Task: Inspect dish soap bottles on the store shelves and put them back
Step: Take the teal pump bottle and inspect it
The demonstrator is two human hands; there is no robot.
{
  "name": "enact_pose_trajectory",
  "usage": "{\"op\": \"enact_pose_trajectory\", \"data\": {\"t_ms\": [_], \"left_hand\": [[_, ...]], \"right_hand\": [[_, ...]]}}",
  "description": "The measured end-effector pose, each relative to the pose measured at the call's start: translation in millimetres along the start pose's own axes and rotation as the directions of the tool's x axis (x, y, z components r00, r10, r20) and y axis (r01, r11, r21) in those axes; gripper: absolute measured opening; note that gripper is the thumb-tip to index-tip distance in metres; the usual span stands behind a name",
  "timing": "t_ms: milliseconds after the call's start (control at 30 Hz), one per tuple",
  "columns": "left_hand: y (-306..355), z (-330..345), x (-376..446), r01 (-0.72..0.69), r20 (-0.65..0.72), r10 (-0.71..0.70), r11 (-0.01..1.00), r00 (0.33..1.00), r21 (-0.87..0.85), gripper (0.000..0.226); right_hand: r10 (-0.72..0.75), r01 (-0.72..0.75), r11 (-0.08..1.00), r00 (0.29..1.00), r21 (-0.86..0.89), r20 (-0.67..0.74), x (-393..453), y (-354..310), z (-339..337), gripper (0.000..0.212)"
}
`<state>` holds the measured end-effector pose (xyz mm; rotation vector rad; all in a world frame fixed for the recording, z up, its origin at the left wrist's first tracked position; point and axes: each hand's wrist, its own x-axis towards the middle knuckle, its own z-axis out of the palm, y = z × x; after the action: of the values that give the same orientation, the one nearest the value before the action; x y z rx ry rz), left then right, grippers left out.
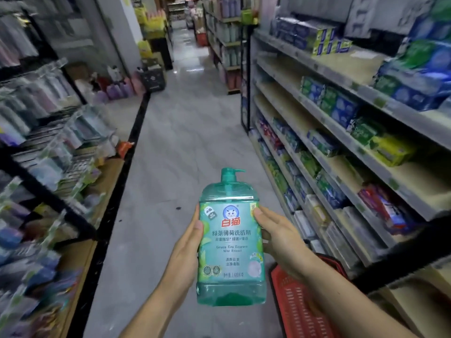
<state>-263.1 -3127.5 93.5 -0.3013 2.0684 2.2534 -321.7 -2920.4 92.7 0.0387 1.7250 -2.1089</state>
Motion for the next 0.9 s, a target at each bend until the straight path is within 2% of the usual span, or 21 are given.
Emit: {"op": "enact_pose_trajectory", "data": {"t_ms": [133,233,367,433,500,567,667,767,900], "left_hand": [[4,13,99,0.031,0.134,-0.030,1.000,0.991,0.000,0.046],[7,29,178,0.057,0.245,-0.053,0.998,0.968,-0.008,0.050],[9,58,271,0.118,0.429,-0.121,0.992,0.895,0.032,0.048],[9,79,306,0.130,0.508,-0.155,0.988,0.847,0.085,0.050],[6,103,330,0.137,0.582,-0.193,0.981,0.790,0.139,0.047],[-1,129,345,0.134,0.650,-0.235,0.970,0.723,0.202,0.046],[-17,169,350,0.099,0.732,-0.303,0.946,0.609,0.310,0.043],[-40,205,333,0.068,0.782,-0.387,0.911,0.488,0.408,0.051],[-81,244,286,0.022,0.802,-0.492,0.856,0.339,0.516,0.052]], "right_hand": [[-0.009,0.014,0.999,0.990,0.035,-0.144,63,-14,-26,0.023],[-0.011,0.038,0.995,0.962,0.096,-0.271,109,-22,-47,0.029],[-0.016,0.138,0.967,0.871,0.213,-0.491,153,-23,-78,0.032],[-0.020,0.189,0.954,0.818,0.235,-0.575,163,-22,-95,0.043],[-0.020,0.233,0.943,0.754,0.239,-0.656,164,-21,-110,0.055],[-0.031,0.283,0.934,0.673,0.219,-0.739,156,-15,-124,0.059],[-0.018,0.346,0.913,0.562,0.215,-0.827,130,0,-138,0.045],[0.042,0.388,0.890,0.452,0.239,-0.891,94,30,-148,0.031],[0.155,0.421,0.855,0.351,0.304,-0.923,39,79,-156,0.045]]}}
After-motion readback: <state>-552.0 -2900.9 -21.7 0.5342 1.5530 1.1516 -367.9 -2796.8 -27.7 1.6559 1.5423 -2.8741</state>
